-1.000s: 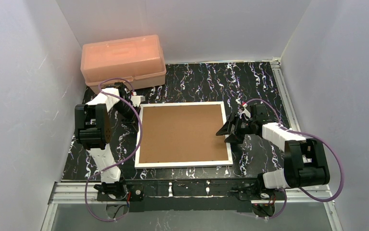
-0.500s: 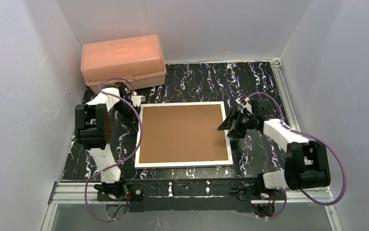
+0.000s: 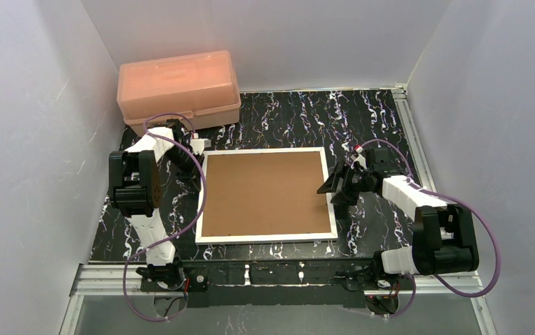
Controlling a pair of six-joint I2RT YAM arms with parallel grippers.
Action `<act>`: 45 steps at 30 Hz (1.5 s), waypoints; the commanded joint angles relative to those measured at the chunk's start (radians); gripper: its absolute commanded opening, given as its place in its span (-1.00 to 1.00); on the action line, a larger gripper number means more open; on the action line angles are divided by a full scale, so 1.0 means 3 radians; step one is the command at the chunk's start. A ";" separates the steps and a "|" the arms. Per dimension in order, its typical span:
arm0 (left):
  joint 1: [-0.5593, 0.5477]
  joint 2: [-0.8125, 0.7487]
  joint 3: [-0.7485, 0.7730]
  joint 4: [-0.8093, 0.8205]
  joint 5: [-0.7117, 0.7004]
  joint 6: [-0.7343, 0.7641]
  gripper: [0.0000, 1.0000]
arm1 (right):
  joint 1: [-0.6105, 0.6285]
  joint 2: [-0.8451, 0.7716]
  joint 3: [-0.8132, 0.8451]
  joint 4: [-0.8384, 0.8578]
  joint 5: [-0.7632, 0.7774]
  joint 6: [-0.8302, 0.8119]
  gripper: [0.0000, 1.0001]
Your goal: Put the photo into the frame
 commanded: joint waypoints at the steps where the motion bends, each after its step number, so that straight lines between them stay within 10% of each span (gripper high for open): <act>1: -0.0081 0.0061 0.0011 0.0083 0.0107 0.0043 -0.96 | 0.0032 0.0012 -0.0080 0.0072 0.0019 -0.0008 0.55; 10: -0.0082 0.0063 0.0028 0.0084 0.0122 0.0029 -0.96 | 0.0156 0.0095 -0.0087 0.0348 -0.0032 0.0186 0.55; 24: -0.0081 0.0043 0.0037 0.0094 0.0096 0.0028 -0.96 | -0.0018 0.1236 0.1561 0.0730 -0.0052 0.0272 0.59; 45: -0.0082 0.0040 0.0050 0.0094 0.0121 0.0025 -0.97 | -0.0017 0.1457 0.1365 0.0527 0.0076 0.0008 0.58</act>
